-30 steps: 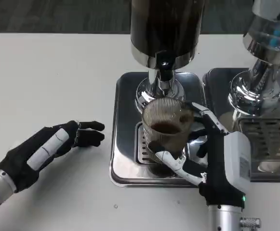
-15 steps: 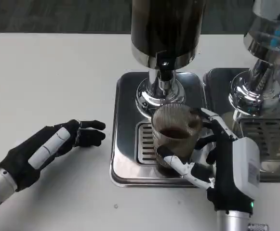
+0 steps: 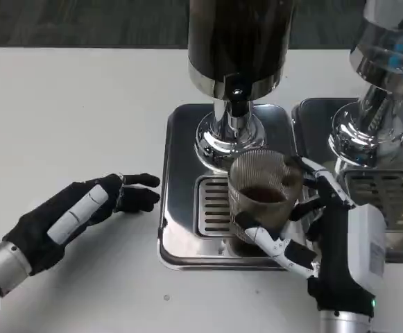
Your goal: Grasp the cup under the faucet to collect the drink, then remove the cup.
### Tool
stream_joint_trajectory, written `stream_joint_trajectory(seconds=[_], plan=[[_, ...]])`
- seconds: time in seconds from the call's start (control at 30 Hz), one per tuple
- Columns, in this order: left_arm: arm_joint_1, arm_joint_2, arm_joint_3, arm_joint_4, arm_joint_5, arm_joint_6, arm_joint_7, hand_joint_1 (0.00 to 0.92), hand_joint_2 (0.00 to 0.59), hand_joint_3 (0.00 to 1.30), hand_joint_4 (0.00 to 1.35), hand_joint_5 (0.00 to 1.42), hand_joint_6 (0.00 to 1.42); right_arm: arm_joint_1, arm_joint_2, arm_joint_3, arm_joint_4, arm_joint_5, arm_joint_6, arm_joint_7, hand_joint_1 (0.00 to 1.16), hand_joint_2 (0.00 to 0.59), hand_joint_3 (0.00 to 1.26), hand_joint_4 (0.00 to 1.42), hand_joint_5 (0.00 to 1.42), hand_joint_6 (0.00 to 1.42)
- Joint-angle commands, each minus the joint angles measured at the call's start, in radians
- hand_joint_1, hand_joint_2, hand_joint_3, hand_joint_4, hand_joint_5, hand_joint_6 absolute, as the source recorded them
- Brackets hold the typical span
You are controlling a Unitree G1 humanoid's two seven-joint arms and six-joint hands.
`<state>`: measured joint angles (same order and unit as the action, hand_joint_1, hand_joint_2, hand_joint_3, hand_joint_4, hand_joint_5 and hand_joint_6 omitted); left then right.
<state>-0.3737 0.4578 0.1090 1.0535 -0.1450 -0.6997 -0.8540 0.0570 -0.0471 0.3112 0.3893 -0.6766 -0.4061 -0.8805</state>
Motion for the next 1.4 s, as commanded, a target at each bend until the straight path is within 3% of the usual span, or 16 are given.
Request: stream_joint_trajectory(seconds=[0.03,0.63,1.4], plan=[[-0.01,-0.01,0.0,-0.034,-0.009,-0.02,-0.025,0.0,0.142,0.31,0.33,0.31,0.22,0.018,0.002,-0.013,-0.055,0.0,-0.048,-0.035,0.7,0.232,0.6,0.7,0.86,1.19],[0.043,-0.01,-0.009,-0.231,-0.036,-0.07,-0.059,0.0,0.135,0.29,0.28,0.27,0.22,0.135,-0.013,-0.029,-0.198,-0.009,-0.057,-0.011,0.72,0.221,0.63,0.72,0.89,1.21],[0.162,0.091,-0.035,-0.483,-0.061,-0.193,-0.073,0.0,0.134,0.25,0.2,0.17,0.18,0.311,-0.04,-0.039,-0.411,-0.007,-0.097,0.061,0.74,0.209,0.65,0.74,0.92,1.23]])
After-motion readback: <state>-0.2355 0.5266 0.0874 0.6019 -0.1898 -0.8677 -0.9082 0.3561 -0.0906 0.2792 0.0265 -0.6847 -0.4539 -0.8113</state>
